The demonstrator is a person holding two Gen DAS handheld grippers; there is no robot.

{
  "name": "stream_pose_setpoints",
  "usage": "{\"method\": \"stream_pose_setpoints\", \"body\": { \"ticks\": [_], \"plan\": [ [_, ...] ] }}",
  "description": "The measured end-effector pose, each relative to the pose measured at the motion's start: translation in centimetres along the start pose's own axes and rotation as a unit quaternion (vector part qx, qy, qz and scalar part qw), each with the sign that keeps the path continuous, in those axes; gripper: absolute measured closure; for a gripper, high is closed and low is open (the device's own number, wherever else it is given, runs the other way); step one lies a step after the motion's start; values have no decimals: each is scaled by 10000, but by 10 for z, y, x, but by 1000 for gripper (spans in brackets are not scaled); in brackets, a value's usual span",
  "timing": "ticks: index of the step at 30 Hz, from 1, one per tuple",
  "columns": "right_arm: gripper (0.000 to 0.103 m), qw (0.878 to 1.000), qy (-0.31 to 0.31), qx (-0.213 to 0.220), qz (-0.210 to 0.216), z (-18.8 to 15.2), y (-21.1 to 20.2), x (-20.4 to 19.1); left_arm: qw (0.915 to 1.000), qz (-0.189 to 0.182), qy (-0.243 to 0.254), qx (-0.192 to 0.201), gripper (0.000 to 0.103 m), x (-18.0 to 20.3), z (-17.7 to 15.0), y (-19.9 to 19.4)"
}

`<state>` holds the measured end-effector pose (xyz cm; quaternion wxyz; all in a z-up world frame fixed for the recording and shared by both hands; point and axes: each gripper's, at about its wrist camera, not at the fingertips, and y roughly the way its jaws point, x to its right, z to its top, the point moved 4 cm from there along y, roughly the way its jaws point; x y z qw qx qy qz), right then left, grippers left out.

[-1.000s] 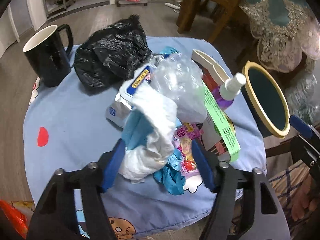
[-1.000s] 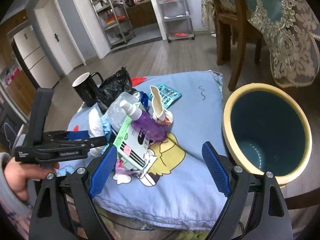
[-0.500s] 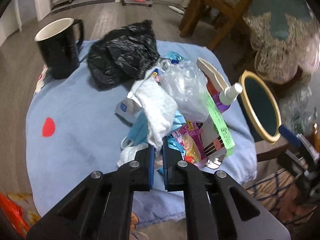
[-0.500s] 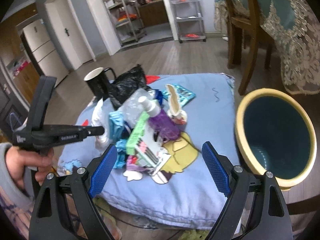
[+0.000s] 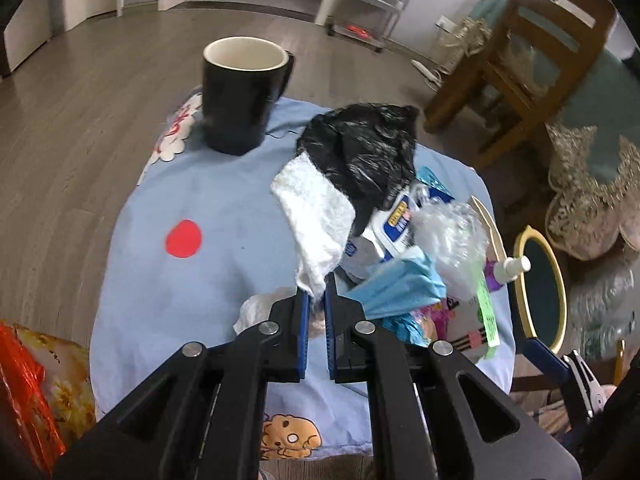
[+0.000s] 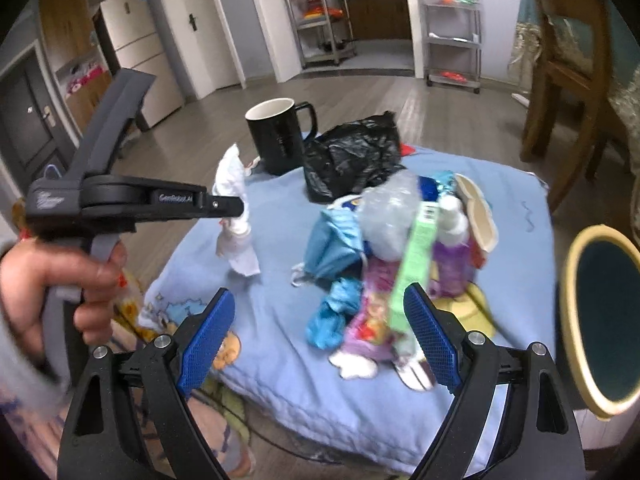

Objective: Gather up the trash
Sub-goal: 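Grasp the white tissue with the left tool from the pile, then lower the right tool onto the blue face mask and close on it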

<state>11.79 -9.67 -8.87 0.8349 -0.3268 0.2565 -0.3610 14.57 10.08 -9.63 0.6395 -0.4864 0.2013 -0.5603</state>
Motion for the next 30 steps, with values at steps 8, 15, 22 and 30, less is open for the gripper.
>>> {"method": "stream_pose_setpoints", "body": {
  "ticks": [8,15,22,30],
  "plan": [
    [22,9973,-567,-77,-468,39,51,-18,9987,54,-473,195,97,-28,5,-6],
    [44,9866,-1087,-664,-1020,37,95,-9,9980,-25,-590,220,97,-34,8,-4],
    [77,9892,-1054,-575,-836,30,81,-6,9980,-46,-546,301,97,-30,10,-6],
    [79,9995,-262,-130,-119,40,43,10,9980,-100,-413,471,97,-22,14,-13]
  ]
}}
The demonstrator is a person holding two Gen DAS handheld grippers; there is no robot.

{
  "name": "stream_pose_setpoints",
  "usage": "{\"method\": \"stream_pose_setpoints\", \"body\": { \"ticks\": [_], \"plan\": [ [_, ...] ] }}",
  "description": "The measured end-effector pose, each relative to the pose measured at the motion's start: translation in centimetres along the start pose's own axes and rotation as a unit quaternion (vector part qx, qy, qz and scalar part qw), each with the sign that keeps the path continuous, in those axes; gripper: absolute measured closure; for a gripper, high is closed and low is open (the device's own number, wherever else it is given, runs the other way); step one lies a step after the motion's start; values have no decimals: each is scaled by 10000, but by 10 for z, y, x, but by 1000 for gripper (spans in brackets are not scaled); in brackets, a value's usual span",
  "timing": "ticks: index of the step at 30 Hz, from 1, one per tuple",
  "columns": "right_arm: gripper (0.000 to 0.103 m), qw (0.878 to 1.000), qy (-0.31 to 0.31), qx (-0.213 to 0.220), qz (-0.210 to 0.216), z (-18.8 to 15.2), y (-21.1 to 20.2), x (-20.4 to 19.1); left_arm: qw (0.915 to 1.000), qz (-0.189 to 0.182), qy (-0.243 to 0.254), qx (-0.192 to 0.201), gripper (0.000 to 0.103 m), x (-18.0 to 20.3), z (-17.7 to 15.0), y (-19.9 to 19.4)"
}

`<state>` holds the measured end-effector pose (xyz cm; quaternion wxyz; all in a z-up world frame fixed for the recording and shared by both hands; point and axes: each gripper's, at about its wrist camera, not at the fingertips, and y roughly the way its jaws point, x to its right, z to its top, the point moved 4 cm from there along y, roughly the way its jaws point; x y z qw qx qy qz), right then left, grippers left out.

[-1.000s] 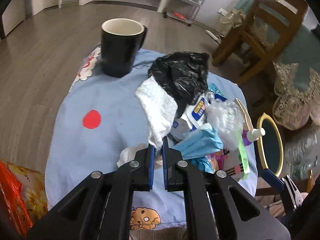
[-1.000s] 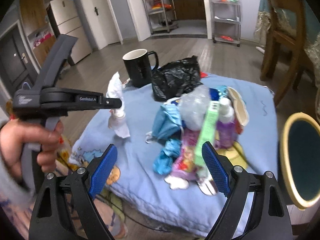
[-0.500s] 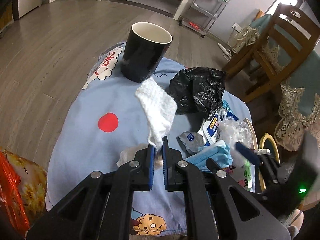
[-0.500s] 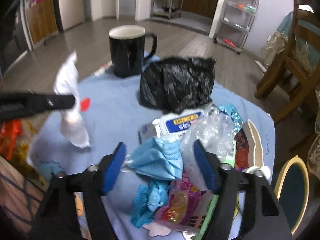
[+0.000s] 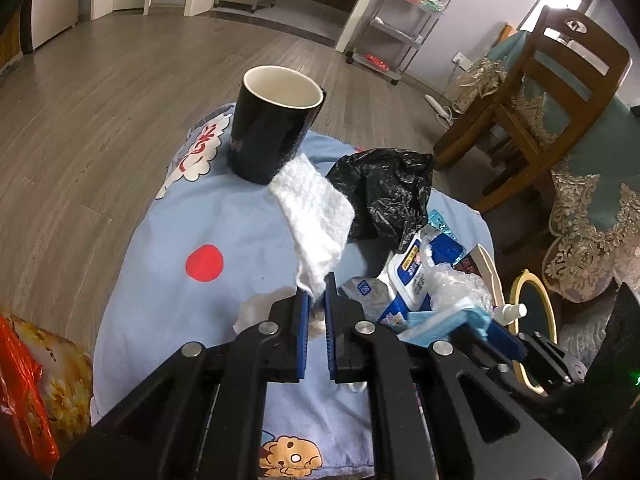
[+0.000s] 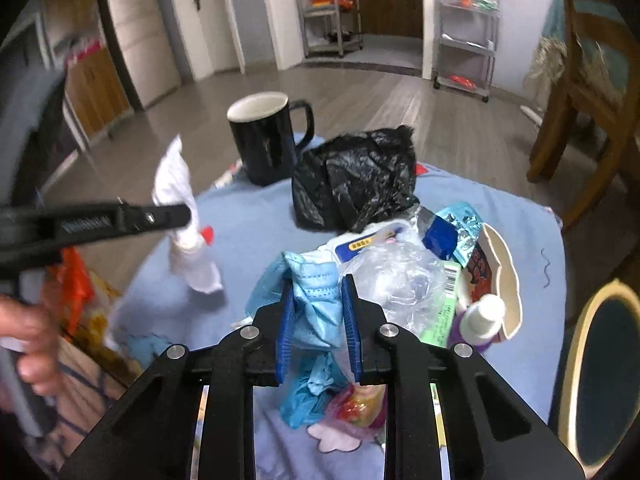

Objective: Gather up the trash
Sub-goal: 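Lower the right tool onto the blue face mask and close on it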

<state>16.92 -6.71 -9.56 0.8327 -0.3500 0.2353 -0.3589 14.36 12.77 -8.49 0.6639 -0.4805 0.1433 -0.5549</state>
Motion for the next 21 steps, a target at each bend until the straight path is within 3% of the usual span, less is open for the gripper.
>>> {"method": "stream_pose_setpoints", "body": {
  "ticks": [13,21],
  "plan": [
    [80,9948,653,580,517,2,-51,28,9981,-307,409,357,97,25,8,-15],
    [80,9980,518,82,348,-17,-24,27,9970,-437,566,302,97,36,6,-14]
  ]
}}
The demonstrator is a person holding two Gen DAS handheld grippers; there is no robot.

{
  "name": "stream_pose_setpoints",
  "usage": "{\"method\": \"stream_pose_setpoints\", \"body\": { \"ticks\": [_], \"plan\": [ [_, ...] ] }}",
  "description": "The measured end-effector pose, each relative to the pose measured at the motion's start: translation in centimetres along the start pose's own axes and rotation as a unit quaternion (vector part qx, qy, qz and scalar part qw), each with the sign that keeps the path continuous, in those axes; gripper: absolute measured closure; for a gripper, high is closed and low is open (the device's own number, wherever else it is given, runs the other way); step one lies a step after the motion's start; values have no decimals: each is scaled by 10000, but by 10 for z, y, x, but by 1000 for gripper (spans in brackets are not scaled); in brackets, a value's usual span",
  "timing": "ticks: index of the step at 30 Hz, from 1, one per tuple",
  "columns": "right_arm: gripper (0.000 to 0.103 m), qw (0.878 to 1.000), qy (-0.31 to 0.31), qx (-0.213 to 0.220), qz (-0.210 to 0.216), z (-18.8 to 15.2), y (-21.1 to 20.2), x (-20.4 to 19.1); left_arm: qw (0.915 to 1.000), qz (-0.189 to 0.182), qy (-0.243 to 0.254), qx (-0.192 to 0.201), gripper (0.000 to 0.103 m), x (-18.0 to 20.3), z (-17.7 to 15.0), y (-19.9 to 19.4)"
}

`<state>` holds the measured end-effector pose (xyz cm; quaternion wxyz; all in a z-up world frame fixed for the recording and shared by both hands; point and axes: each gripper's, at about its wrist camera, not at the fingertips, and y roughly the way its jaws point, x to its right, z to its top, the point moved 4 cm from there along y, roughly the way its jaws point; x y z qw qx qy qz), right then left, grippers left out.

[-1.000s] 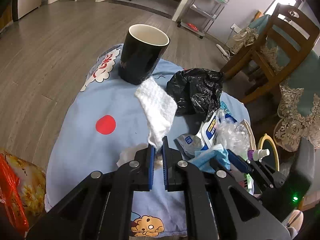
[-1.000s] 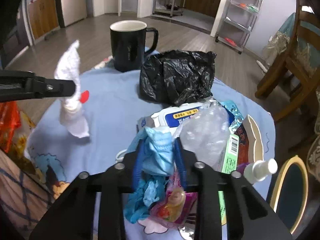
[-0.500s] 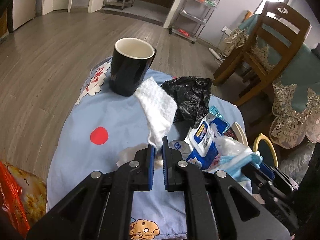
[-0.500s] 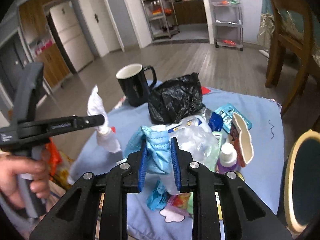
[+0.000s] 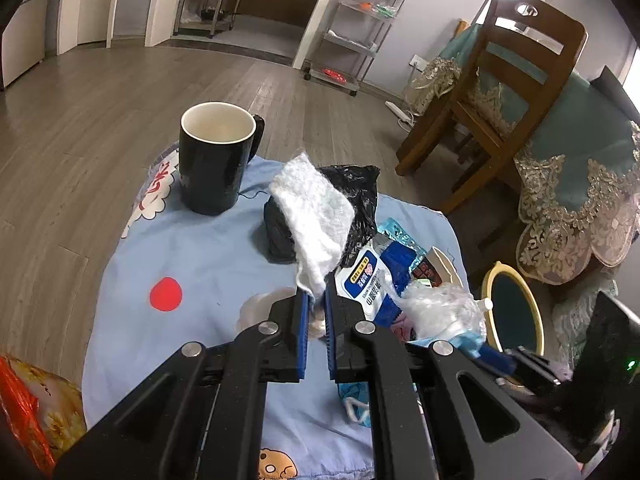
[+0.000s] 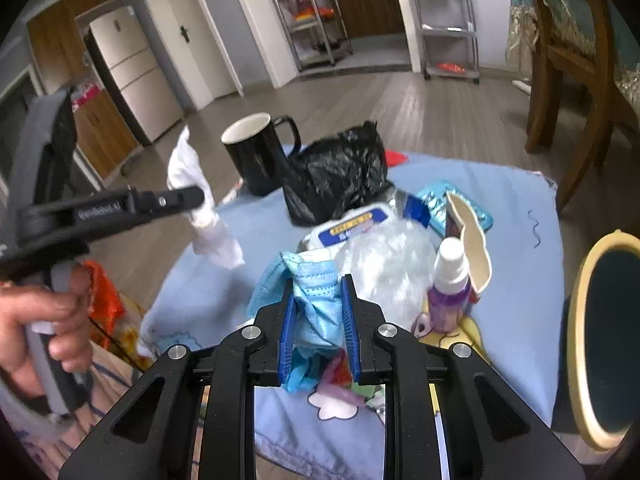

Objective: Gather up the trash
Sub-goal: 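Lower the right tool onto the blue face mask and close on it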

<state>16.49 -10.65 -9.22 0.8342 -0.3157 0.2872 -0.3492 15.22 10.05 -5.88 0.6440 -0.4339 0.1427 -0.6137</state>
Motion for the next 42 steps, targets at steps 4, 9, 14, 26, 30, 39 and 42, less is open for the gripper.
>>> {"method": "stream_pose_setpoints", "body": {
  "ticks": [4,9,14,26,30,39,42],
  "plan": [
    [80,9994,-307,-179,-62,-2,17,-16,10000,-11,6,-41,97,2,-1,2],
    [80,9970,-644,-408,-168,-9,45,-32,9999,96,13,-55,97,0,-2,3],
    [74,9927,-935,-635,-430,-22,60,-35,9997,191,-88,-126,97,-7,-4,5],
    [61,9815,-1697,-336,-816,-36,49,-50,9997,191,-81,-126,97,-6,-4,6],
    [54,9848,-1580,-207,-693,-37,40,-51,9997,208,-95,-130,97,-7,-4,6],
    [54,9938,-1084,-82,-211,-37,20,-44,9994,319,-108,-57,97,-11,-2,2],
    [54,9939,-1092,-147,-107,-38,24,-47,9992,326,-205,-39,97,-16,0,1]
  ]
}}
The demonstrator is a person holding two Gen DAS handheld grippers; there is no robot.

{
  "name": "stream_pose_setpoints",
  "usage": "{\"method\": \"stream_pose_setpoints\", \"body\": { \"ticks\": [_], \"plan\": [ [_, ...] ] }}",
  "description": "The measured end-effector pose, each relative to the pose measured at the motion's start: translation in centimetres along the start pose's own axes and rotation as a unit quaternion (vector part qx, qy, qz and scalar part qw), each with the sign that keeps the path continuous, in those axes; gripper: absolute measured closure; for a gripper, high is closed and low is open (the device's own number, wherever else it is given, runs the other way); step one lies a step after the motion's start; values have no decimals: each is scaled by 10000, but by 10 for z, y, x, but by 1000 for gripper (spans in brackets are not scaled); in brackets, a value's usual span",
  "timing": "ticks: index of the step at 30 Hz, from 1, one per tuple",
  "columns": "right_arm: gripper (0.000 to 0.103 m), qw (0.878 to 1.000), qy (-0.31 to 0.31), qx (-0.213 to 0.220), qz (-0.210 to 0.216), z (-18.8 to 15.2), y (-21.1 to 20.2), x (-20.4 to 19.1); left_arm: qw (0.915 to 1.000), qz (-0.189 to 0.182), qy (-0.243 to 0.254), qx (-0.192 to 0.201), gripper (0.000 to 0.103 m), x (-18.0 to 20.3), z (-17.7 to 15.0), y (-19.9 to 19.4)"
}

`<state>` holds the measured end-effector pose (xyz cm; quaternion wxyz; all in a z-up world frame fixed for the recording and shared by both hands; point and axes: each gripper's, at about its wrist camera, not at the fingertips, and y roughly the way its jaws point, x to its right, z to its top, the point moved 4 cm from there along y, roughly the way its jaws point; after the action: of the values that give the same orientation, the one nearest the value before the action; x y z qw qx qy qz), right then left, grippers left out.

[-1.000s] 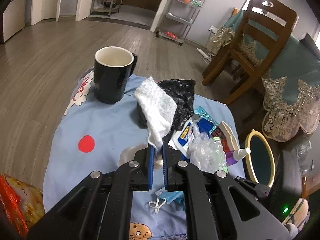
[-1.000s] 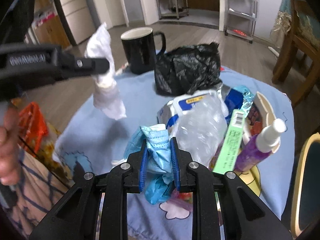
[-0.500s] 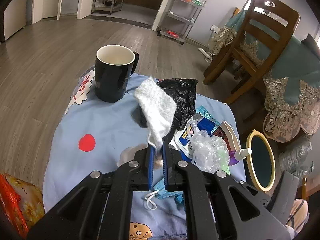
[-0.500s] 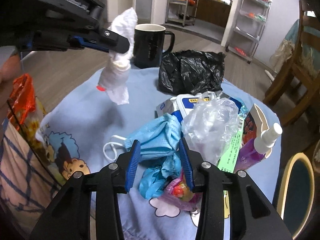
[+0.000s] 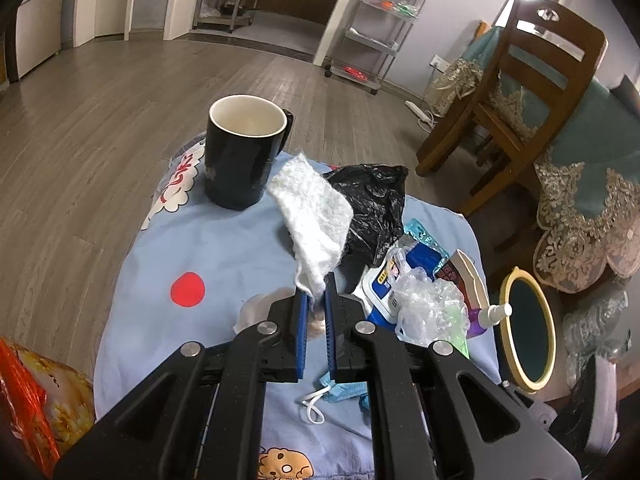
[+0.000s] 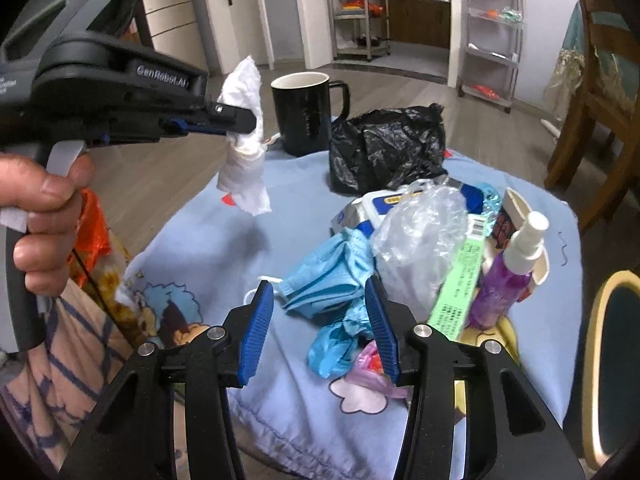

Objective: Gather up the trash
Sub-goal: 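Lower the right tool onto the blue face mask and close on it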

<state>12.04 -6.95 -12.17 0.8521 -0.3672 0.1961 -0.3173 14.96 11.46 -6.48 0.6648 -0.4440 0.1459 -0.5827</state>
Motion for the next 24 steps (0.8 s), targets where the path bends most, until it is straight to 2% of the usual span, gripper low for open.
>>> {"method": "stream_pose_setpoints", "body": {
  "ticks": [4,9,17,22,24],
  "plan": [
    [54,10000,26,-86,-16,0,9,-1,10000,-34,-16,17,97,0,1,-1],
    [54,9989,347,-316,-63,5,29,9,9999,-96,-38,33,97,1,2,-1],
    [54,9969,538,-448,-369,23,53,17,9999,-135,-68,55,97,-1,4,-3],
    [54,9968,508,-523,-324,28,61,14,9999,-138,-80,60,97,-1,4,-3],
    [54,9962,656,-542,-177,29,62,12,9998,-133,-98,68,97,-1,4,-4]
  ]
}}
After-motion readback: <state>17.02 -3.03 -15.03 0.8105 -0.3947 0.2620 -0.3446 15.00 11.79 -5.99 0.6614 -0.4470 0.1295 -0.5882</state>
